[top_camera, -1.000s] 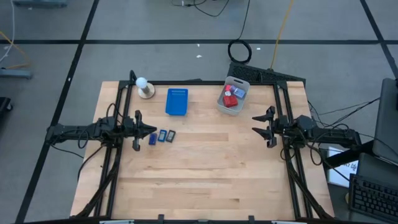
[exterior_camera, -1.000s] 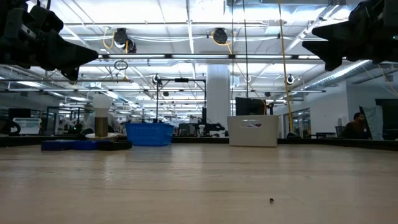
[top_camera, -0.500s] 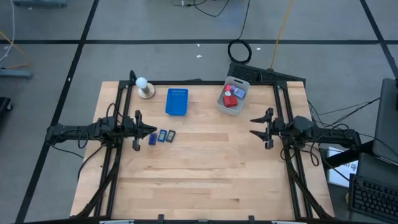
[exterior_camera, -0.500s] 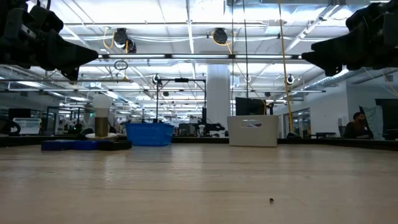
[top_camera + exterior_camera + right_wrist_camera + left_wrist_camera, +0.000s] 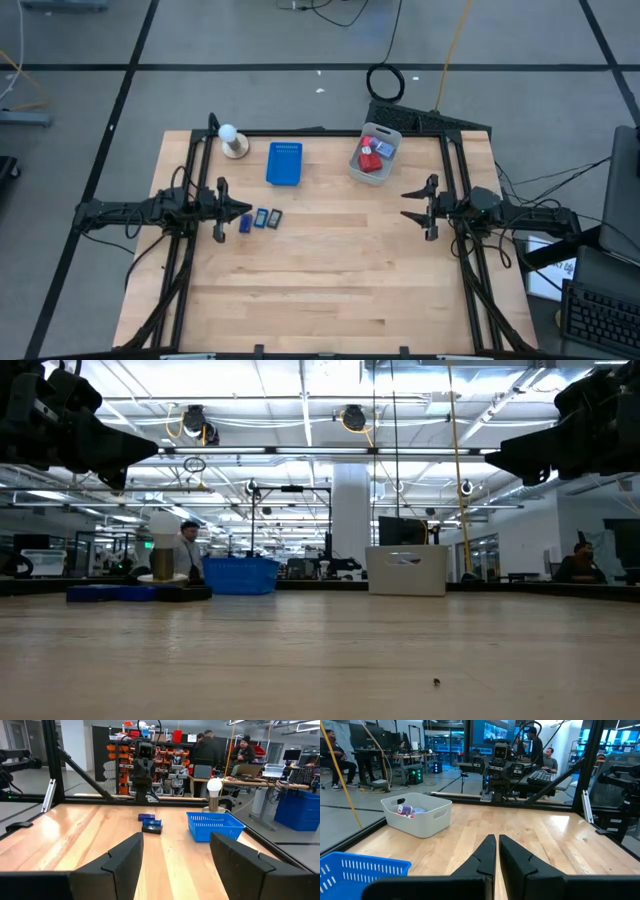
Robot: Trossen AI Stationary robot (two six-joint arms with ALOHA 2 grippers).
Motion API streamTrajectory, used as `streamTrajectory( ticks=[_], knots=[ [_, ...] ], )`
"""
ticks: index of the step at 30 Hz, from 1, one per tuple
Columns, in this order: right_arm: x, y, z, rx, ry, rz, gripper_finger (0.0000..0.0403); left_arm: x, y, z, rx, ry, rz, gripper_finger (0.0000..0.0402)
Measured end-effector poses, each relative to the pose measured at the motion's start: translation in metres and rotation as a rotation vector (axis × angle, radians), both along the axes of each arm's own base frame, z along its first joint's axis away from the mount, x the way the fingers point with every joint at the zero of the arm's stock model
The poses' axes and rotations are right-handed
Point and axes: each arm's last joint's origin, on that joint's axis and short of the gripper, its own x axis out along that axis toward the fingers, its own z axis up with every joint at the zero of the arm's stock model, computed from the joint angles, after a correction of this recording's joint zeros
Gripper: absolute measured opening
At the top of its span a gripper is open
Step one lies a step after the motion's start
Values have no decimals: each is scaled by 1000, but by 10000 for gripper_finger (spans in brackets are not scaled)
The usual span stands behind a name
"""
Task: Pick & Place Office items
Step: Put the left blue digital clock into the blue bin
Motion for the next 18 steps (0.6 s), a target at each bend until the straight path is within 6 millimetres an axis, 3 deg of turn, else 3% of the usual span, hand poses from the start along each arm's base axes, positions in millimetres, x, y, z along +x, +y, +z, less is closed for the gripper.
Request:
streamTrajectory(
  ticks=[18],
  knots=[
    [1,0,0,-4,4,0,222,0,0,0,-2,0,0,21]
  ],
)
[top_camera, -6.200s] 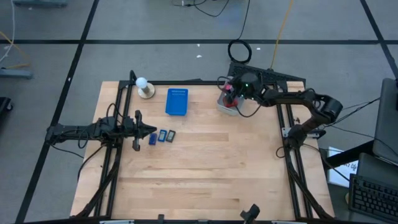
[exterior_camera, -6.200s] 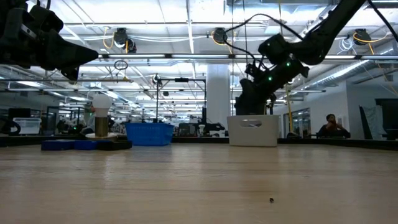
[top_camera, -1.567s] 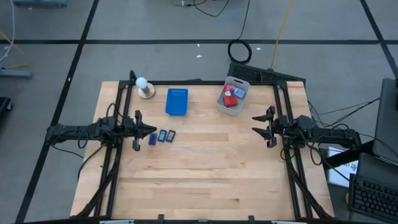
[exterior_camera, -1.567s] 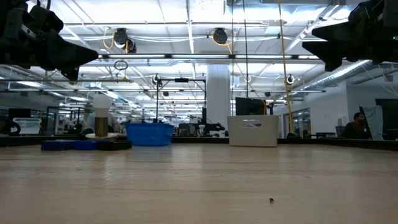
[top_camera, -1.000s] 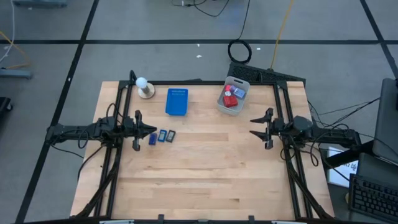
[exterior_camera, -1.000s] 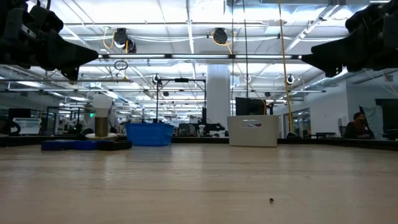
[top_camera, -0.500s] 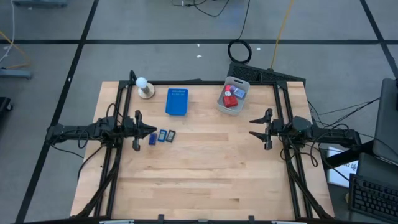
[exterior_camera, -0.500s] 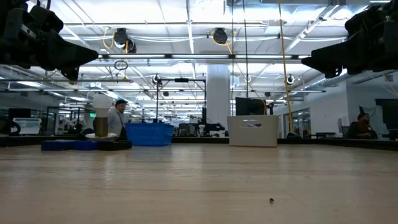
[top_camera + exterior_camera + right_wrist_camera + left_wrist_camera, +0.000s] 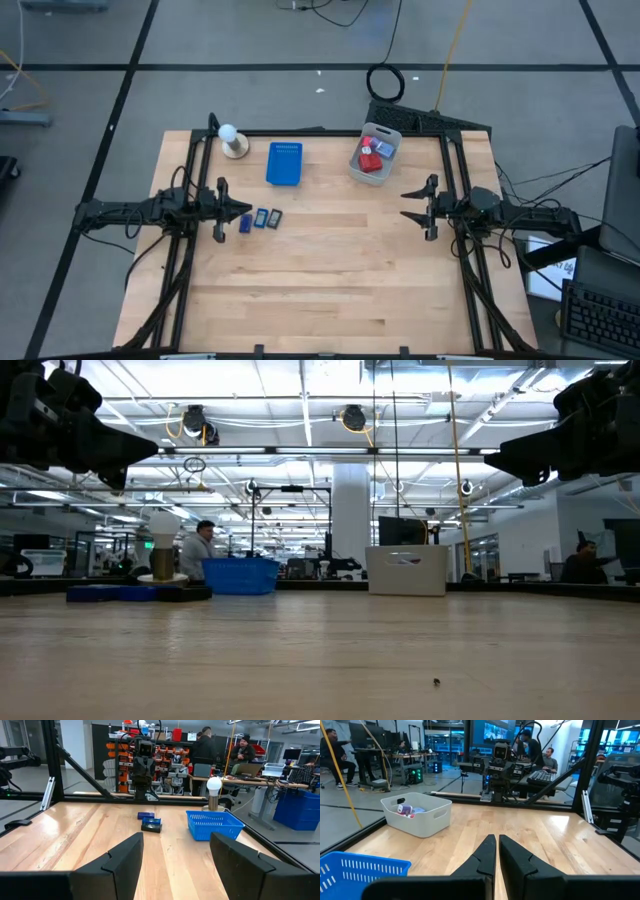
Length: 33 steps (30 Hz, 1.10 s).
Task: Pick & Place Office items
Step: Put the left blue digital clock into the blue bin
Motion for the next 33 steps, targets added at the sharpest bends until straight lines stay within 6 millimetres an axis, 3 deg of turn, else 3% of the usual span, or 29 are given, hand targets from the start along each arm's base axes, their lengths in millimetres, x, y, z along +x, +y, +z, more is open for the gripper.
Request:
streamTrajectory(
  ticks=[7,20,26,33],
  knots=[
    [0,0,0,0,-1,0,222,0,0,1,-3,-7,0,21],
    [0,0,0,0,-1,1,222,-2,1,20,12,-202,34,21],
    [0,0,0,0,-2,1,222,-3,6,20,80,-194,211,21],
    [0,0,0,0,-2,1,222,-6,12,19,-40,-201,425,21]
  ],
)
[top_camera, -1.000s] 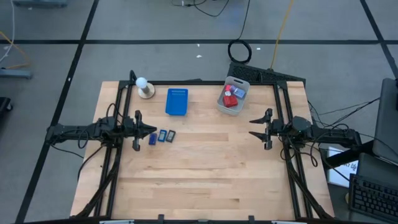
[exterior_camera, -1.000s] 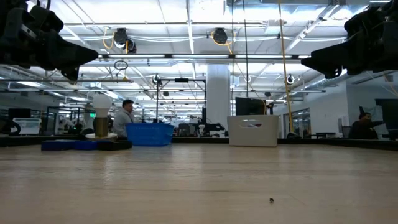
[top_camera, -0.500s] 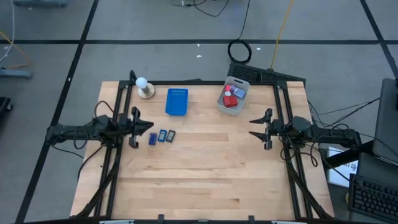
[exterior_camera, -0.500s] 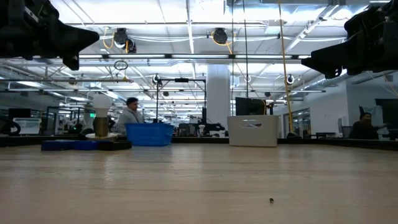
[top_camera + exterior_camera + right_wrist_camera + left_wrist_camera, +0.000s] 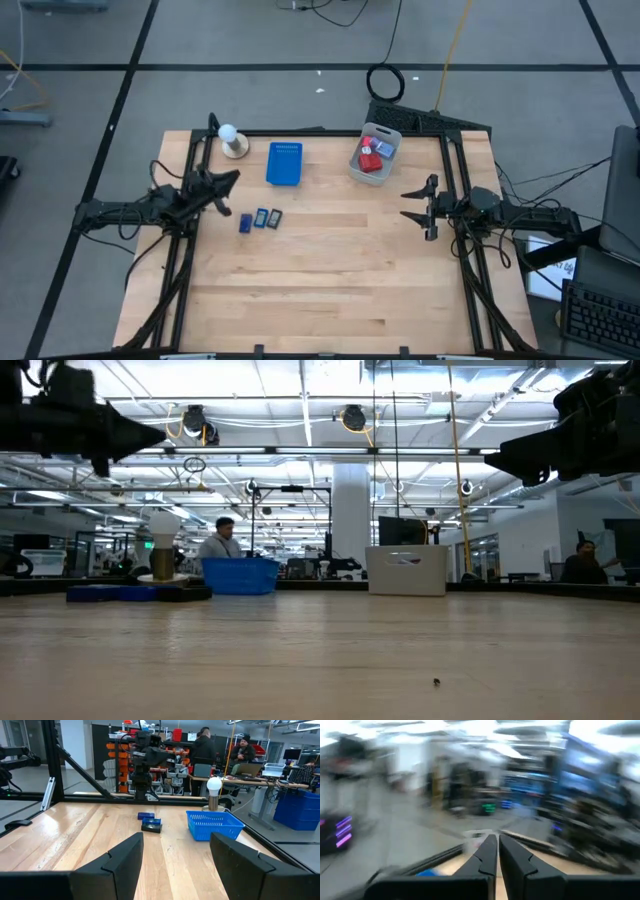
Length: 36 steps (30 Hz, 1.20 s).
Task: Pick & Place Office items
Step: Put the left blue digital clock into the blue bin
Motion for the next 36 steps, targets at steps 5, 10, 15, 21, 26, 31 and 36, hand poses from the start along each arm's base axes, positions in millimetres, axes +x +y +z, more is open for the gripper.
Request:
streamTrajectory(
  ticks=[5,10,15,21,26,31,36],
  knots=[
    [0,0,0,0,0,0,222,3,2,-8,-152,10,58,40],
    [0,0,0,0,0,0,222,9,0,-1,-264,-113,-60,130],
    [0,0,0,0,0,0,222,17,-4,8,-269,-73,-195,235],
    [0,0,0,0,0,0,222,36,-7,27,-291,166,-267,278],
    [0,0,0,0,0,0,222,51,-9,36,-355,514,-222,265],
    [0,0,0,0,0,0,222,60,-10,37,-485,778,-166,244],
    [0,0,0,0,0,0,222,63,-10,23,-610,933,-81,228]
  ],
)
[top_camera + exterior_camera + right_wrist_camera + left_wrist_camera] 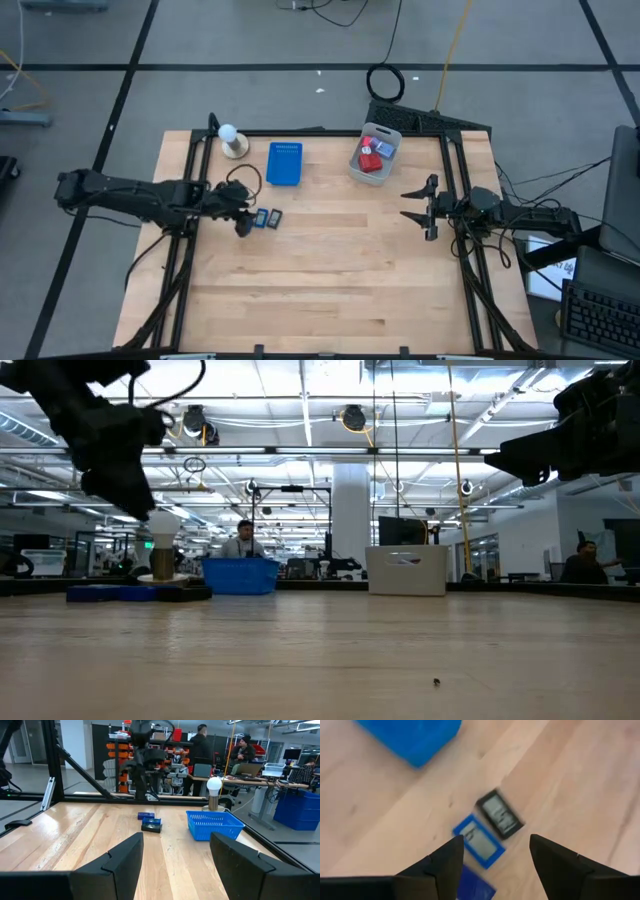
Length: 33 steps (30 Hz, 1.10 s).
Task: Pick & Place Office items
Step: Put the left blue digital clock into the blue bin
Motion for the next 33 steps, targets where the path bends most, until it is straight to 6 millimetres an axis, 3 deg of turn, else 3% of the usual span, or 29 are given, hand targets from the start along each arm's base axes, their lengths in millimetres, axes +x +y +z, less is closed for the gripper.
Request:
streamTrajectory(
  ticks=[13,18,27,33],
  knots=[
    [0,0,0,0,0,1,222,13,-5,-30,-340,190,280,223],
    [0,0,0,0,0,0,222,16,-6,-38,-383,249,304,229],
    [0,0,0,0,0,0,222,14,-3,-43,-390,299,412,281],
    [0,0,0,0,0,0,222,18,-3,-55,-351,378,416,285]
  ],
)
